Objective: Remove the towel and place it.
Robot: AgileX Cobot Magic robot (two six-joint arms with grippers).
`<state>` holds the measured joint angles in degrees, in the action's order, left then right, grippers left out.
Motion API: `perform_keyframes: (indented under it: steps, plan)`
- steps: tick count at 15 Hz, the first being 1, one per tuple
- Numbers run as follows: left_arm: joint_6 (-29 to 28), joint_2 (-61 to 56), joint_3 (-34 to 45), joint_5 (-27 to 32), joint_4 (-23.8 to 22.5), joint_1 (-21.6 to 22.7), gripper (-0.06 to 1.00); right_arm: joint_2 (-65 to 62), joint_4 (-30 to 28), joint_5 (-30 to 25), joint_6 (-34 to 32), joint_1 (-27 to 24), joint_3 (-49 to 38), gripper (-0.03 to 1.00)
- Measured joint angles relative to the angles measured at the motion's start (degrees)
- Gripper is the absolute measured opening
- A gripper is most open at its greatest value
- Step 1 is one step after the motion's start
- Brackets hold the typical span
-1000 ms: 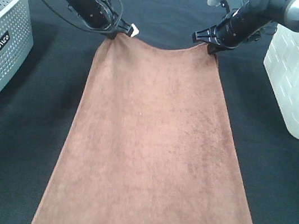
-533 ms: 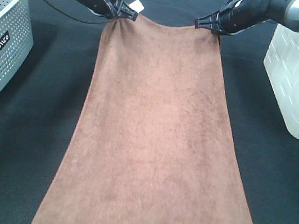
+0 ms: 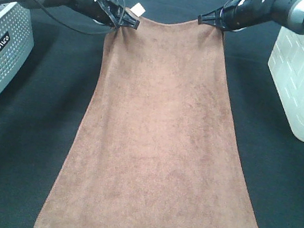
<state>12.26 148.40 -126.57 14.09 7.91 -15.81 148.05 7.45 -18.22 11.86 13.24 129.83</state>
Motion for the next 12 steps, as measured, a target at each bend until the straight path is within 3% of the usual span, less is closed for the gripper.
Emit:
perform_keyframes:
  steps: [8,12]
  plan:
    - [0.0,4.3,0.0,-7.16,0.46,-0.06,0.0,4.76,1.03,3.38,0.0,-0.86,0.06,0.01]
    - [0.0,5.44,0.0,-11.52,2.86,-0.06,0.0,6.65,2.75,4.58,0.0,-1.32,0.17,0.01]
